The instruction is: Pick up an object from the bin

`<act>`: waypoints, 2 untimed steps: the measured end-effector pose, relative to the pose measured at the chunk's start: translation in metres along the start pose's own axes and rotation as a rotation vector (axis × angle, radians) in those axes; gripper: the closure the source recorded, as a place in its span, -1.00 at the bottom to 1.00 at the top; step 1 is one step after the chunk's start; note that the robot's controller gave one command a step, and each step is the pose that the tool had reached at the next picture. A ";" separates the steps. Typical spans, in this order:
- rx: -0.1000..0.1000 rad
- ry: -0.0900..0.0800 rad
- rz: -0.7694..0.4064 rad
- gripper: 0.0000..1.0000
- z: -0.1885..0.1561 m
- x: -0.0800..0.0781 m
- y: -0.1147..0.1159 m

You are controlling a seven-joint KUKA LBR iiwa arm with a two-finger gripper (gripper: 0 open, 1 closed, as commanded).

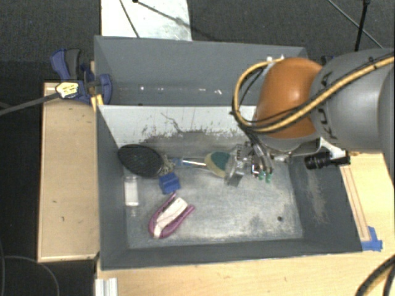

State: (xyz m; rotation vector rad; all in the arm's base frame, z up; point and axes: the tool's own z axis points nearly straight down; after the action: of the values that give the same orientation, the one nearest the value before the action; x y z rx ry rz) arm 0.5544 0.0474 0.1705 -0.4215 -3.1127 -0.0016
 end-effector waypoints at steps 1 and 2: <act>-0.002 -0.007 0.059 1.00 -0.033 -0.018 0.009; 0.001 0.001 0.115 1.00 0.003 -0.030 0.009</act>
Offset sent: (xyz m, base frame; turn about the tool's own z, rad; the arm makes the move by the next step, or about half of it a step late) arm 0.0175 0.0034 0.0307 0.0599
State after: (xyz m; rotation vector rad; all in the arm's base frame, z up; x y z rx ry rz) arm 0.5853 0.0484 0.1673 -0.5997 -3.0823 -0.0006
